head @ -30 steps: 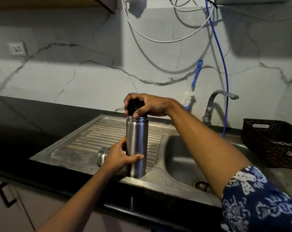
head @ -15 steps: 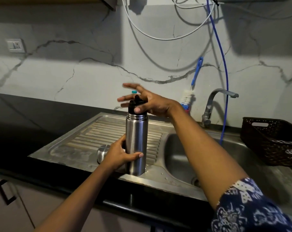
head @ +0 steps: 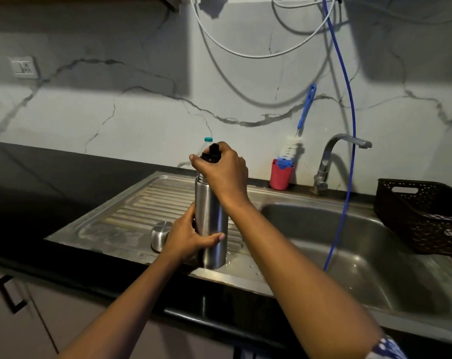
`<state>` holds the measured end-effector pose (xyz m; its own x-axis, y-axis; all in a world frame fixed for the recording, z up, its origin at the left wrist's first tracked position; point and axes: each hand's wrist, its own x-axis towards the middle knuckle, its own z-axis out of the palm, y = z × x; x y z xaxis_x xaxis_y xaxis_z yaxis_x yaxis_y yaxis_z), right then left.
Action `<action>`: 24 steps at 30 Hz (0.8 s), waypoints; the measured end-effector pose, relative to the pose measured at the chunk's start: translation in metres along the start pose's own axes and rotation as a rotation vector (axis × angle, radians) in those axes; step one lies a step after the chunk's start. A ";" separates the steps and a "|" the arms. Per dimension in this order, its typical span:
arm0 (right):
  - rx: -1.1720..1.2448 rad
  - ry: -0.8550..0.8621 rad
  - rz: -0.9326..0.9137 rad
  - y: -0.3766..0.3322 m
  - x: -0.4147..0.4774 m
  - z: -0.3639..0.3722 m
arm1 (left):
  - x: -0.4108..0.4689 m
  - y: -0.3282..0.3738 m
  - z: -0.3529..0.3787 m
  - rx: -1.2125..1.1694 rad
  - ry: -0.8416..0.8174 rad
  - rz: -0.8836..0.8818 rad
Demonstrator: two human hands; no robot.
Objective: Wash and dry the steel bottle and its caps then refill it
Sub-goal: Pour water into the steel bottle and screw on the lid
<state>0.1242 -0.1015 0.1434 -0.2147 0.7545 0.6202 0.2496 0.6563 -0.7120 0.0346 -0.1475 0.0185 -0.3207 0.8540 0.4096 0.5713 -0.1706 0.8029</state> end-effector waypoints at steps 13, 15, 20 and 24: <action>0.503 -1.047 0.082 0.036 0.058 -0.038 | 0.004 0.004 -0.005 -0.201 -0.170 -0.115; 0.520 -1.049 0.042 0.028 0.054 -0.034 | 0.005 0.004 -0.003 -0.223 -0.172 -0.109; 0.494 -0.731 0.102 0.023 0.037 -0.029 | 0.005 -0.002 0.002 -0.196 -0.123 -0.091; 0.138 -0.408 0.104 0.009 0.020 -0.025 | 0.003 0.003 0.009 -0.146 -0.031 -0.076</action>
<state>0.1460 -0.0806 0.1570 -0.5573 0.7373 0.3819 0.1671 0.5501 -0.8182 0.0421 -0.1415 0.0184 -0.3339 0.8816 0.3336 0.4300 -0.1726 0.8862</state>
